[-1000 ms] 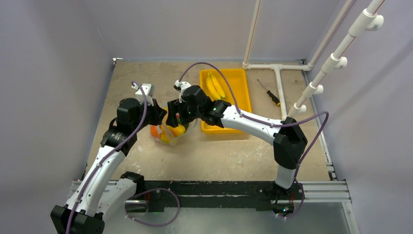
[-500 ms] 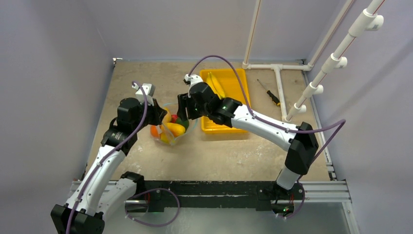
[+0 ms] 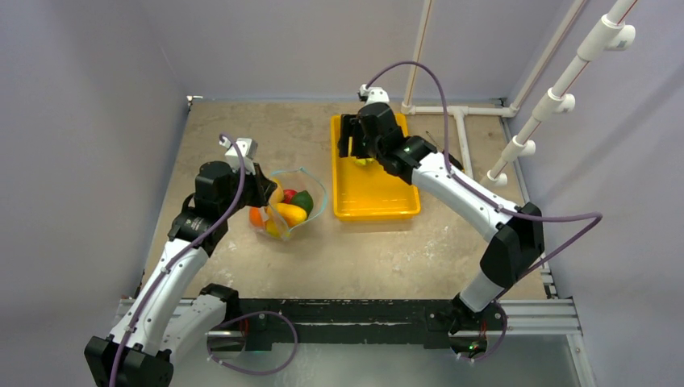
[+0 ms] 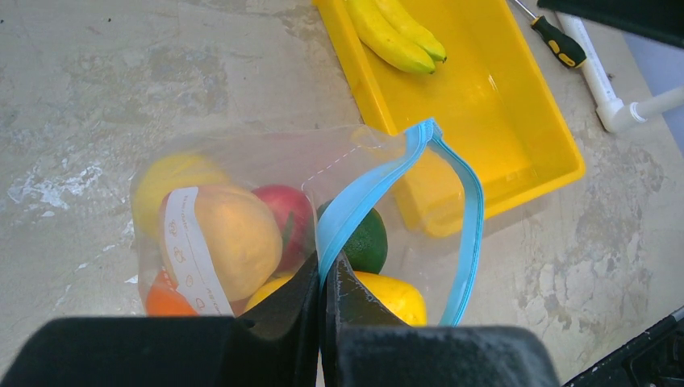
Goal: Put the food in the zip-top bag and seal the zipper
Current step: Pick up the fake fruit from the bin.
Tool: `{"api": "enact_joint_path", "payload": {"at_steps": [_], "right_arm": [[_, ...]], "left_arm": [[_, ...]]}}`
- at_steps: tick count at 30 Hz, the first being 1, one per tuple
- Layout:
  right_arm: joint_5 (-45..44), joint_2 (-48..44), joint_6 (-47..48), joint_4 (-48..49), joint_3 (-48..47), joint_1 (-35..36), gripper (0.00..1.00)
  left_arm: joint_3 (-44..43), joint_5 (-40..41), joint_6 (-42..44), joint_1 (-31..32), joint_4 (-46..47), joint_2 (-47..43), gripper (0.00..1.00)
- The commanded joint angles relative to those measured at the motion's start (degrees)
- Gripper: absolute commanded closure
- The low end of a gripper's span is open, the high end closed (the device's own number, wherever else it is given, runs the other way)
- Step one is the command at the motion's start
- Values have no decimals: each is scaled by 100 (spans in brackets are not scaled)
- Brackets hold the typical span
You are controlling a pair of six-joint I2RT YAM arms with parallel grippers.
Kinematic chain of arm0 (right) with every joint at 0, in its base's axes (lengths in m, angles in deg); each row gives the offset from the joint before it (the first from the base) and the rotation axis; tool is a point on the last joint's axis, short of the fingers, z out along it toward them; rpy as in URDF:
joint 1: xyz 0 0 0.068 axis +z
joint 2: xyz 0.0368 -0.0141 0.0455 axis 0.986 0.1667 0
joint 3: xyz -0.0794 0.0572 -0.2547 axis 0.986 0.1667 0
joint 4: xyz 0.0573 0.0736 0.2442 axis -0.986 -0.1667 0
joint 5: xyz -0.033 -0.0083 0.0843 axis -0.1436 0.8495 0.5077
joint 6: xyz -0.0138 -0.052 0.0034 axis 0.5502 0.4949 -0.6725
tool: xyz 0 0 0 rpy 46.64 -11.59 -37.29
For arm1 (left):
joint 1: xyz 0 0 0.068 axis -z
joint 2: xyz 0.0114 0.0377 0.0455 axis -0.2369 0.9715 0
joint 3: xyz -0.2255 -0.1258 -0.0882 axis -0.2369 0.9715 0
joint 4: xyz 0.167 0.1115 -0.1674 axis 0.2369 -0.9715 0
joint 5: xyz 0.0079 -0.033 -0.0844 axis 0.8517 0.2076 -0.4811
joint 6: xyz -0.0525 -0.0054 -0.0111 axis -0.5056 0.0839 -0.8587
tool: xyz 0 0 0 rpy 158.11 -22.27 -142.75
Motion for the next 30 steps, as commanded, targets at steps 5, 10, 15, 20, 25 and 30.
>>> {"api": "enact_joint_path", "payload": {"at_steps": [5, 10, 15, 20, 25, 30], "right_arm": [[168, 77, 205, 650, 269, -932, 28], [668, 447, 112, 926, 355, -1313, 28], [1472, 794, -54, 1287, 554, -1717, 27], [1973, 1075, -252, 1648, 828, -1926, 27], [2439, 1405, -460, 1950, 1035, -2088, 27], [2625, 1620, -629, 2129, 1013, -2205, 28]], "left_arm": [[15, -4, 106, 34, 236, 21, 100], [14, 3, 115, 34, 238, 47, 100], [12, 22, 119, 34, 234, 44, 100], [11, 6, 123, 36, 232, 68, 100], [2, -20, 113, 36, 238, 90, 100], [5, -38, 115, 35, 247, 115, 100]]}}
